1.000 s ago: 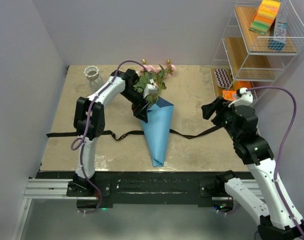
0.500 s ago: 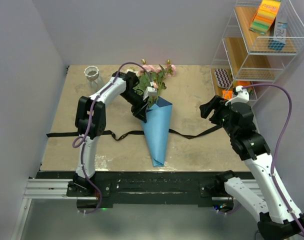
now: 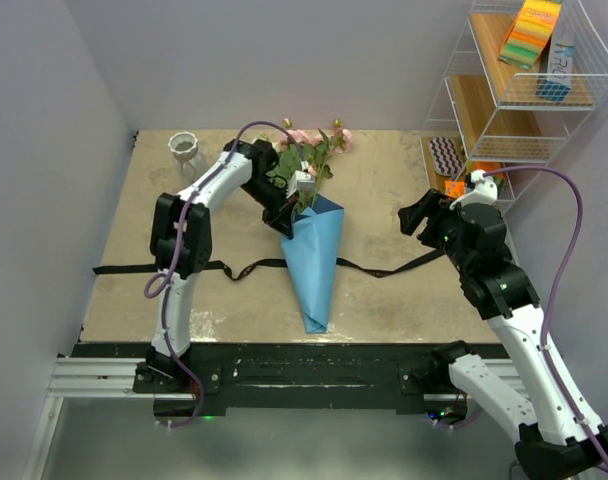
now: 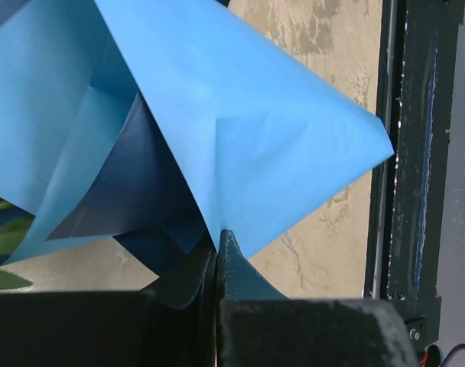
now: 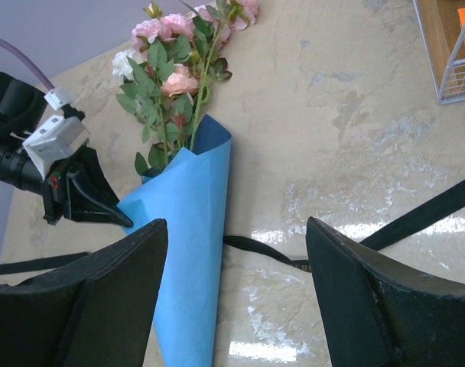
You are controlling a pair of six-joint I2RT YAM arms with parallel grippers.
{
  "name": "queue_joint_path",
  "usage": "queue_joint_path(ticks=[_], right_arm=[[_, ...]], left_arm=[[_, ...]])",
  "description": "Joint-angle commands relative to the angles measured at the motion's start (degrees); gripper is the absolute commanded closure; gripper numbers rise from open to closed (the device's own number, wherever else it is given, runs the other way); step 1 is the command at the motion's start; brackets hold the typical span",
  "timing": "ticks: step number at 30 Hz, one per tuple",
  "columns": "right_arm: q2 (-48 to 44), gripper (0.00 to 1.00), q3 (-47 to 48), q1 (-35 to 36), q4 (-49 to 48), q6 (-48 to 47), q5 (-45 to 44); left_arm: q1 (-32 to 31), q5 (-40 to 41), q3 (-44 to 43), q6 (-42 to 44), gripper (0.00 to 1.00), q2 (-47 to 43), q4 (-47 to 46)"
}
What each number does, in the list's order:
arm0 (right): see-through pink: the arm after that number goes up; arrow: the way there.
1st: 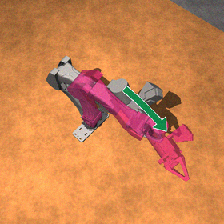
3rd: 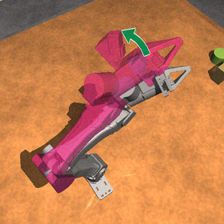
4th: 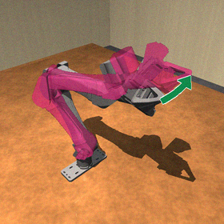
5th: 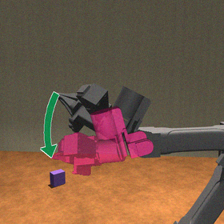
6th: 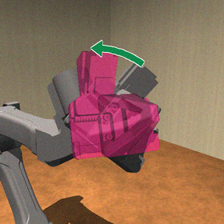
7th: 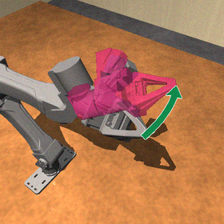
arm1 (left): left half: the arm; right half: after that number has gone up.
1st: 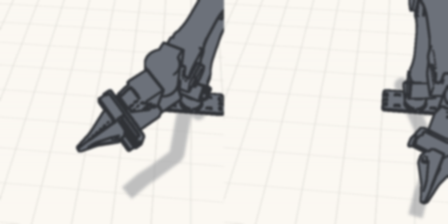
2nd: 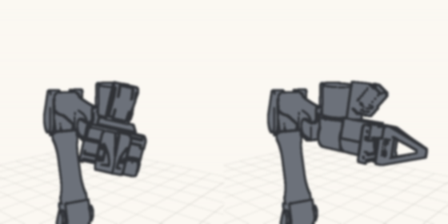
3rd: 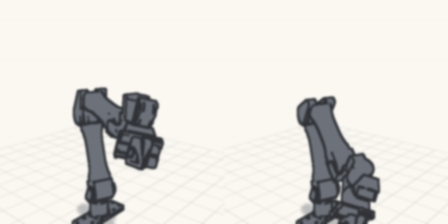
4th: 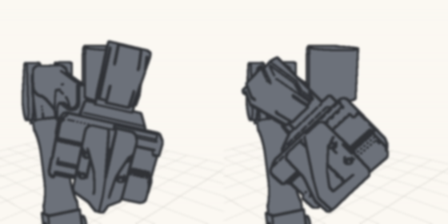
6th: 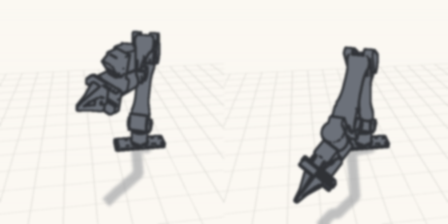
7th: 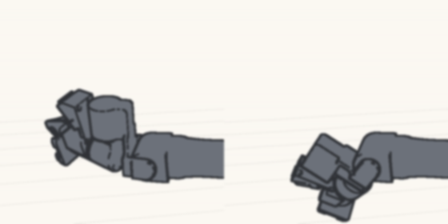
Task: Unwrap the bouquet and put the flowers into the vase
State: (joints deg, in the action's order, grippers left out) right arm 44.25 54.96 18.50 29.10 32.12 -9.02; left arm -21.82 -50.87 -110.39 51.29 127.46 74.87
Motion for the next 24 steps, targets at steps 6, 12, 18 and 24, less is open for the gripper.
queue_joint_path(ticks=[6,12,18,24], right_arm=[[-1.18,0.23,1.47,0.13,-1.59,0.58,1.37],[-2.41,0.23,0.06,0.22,-1.59,0.84,1.11],[-3.82,0.22,-0.91,0.22,-0.98,1.10,1.02],[-4.52,0.17,-1.78,0.13,-0.45,-1.61,3.56]], left_arm=[[-1.47,-0.80,-10.63,-11.72,1.00,-7.14,0.10],[-5.15,2.95,-12.75,-23.50,0.93,-9.68,-3.94],[-9.20,9.04,-13.10,-28.87,0.08,-8.89,-4.56],[-9.11,6.14,-13.01,-31.42,0.01,-10.03,-4.38]])
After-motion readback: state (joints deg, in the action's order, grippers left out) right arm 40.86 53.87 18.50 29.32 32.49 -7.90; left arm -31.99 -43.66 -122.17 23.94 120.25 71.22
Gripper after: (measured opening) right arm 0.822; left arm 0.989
